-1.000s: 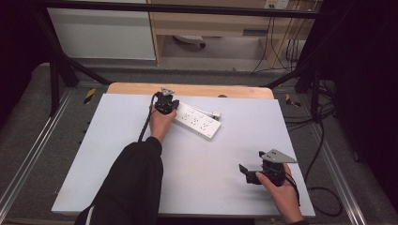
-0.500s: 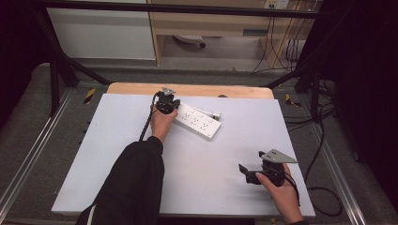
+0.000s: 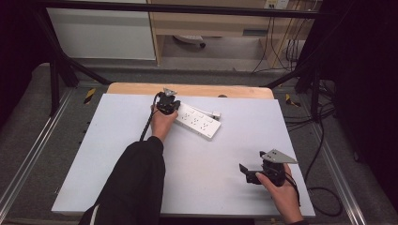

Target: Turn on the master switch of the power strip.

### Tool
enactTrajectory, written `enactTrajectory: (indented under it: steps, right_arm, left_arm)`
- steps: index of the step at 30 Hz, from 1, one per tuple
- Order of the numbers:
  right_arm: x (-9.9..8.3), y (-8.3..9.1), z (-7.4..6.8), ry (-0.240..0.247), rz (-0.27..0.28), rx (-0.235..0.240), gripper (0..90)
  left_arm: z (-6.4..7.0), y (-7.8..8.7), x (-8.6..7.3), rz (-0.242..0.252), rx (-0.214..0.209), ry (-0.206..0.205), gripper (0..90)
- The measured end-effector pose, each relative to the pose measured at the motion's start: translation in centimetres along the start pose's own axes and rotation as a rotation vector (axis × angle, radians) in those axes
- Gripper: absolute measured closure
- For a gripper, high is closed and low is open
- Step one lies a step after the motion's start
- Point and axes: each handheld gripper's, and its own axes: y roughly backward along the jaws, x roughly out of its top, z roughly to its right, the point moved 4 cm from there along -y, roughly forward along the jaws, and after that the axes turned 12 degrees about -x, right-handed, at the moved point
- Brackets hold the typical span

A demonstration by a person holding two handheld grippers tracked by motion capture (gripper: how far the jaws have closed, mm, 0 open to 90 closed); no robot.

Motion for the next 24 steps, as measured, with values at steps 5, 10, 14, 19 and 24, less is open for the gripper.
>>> enactTrajectory:
  steps: [5, 10, 14, 19, 24]
  right_arm:
    - [0.0, -0.01, -0.06, -0.004, -0.003, 0.003, 4.2]
    - [-0.01, 0.02, -0.02, -0.004, -0.003, 0.001, 4.2]
    - [-0.01, 0.02, 0.05, -0.003, -0.003, 0.0, 4.1]
    - [-0.01, 0.0, -0.05, -0.005, -0.007, 0.001, 4.2]
    - [-0.01, 0.01, 0.0, -0.004, -0.005, 0.0, 4.2]
  left_arm:
    - [0.15, -0.06, 0.03, -0.006, 0.014, -0.012, 90.0]
    - [0.08, -0.05, 0.05, -0.01, 0.009, -0.007, 90.0]
    - [-0.12, 0.02, 0.01, -0.02, 0.007, 0.003, 90.0]
    - [-0.01, -0.02, 0.02, -0.021, 0.02, -0.006, 90.0]
    - [0.0, -0.02, 0.02, -0.02, 0.02, -0.006, 90.0]
